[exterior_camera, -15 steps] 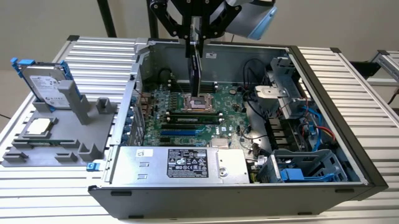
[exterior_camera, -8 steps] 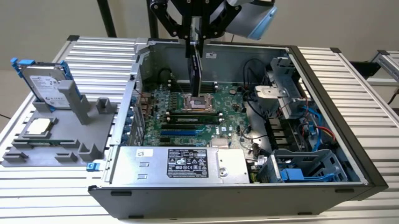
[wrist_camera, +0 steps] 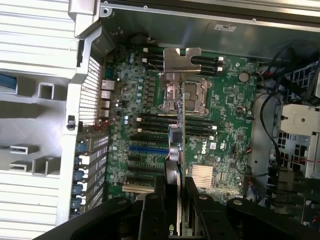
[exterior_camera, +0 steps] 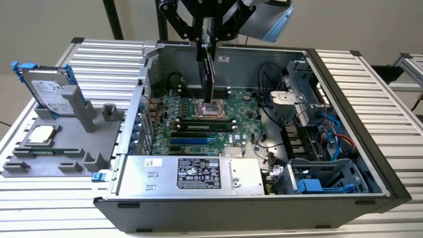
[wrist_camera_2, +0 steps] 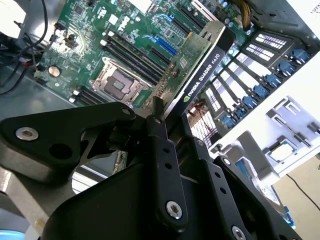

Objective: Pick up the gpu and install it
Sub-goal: 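Insert the gpu into the slot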

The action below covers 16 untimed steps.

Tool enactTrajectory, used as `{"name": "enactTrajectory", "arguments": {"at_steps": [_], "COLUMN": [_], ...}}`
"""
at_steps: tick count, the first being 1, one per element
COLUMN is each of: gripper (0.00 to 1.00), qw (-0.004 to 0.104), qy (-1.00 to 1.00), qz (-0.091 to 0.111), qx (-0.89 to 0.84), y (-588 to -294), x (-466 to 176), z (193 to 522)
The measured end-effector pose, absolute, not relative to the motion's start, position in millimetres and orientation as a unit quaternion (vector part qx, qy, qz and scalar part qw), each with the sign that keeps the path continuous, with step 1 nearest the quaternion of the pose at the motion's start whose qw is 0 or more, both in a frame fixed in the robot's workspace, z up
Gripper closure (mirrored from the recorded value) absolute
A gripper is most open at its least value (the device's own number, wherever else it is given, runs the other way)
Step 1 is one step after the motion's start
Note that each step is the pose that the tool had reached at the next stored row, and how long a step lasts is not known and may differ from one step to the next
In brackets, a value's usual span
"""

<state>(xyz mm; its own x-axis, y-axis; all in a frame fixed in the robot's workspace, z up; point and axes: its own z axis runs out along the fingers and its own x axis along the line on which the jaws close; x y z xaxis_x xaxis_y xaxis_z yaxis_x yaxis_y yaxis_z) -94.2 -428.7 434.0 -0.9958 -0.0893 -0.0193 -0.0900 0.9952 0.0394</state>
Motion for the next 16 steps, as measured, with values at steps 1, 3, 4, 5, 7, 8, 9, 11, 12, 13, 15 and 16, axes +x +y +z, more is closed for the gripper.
{"name": "enactTrajectory", "arguments": {"at_steps": [1,3,4,5,7,8,9,11,12,13,15,16], "gripper": [1.00,1.00,1.00,1.00,1.00,1.00,1.00,1.00,1.00,1.00,1.00,1.00], "qw": [0.009,0.009,0.009,0.009,0.009,0.009,0.009,0.008,0.008,0.008,0.008,0.008], "qy": [0.999,0.999,0.999,0.998,0.998,0.998,0.998,0.998,0.998,0.998,0.998,0.998], "qz": [0.020,0.020,0.020,0.020,0.020,0.020,0.020,0.020,0.020,0.020,0.020,0.020], "qx": [-0.046,-0.048,-0.050,-0.051,-0.053,-0.054,-0.055,-0.058,-0.059,-0.060,-0.064,-0.066], "y": [-428.7,-428.7,-428.7,-428.6,-428.6,-428.6,-428.6,-428.6,-428.6,-428.6,-428.6,-428.7], "x": [-94.2,-94.2,-94.2,-94.2,-94.2,-94.2,-94.2,-94.2,-94.2,-94.2,-94.2,-94.2], "z": [433.9,434.0,433.9,433.9,433.9,433.9,433.9,433.9,433.9,433.9,433.9,433.9]}}
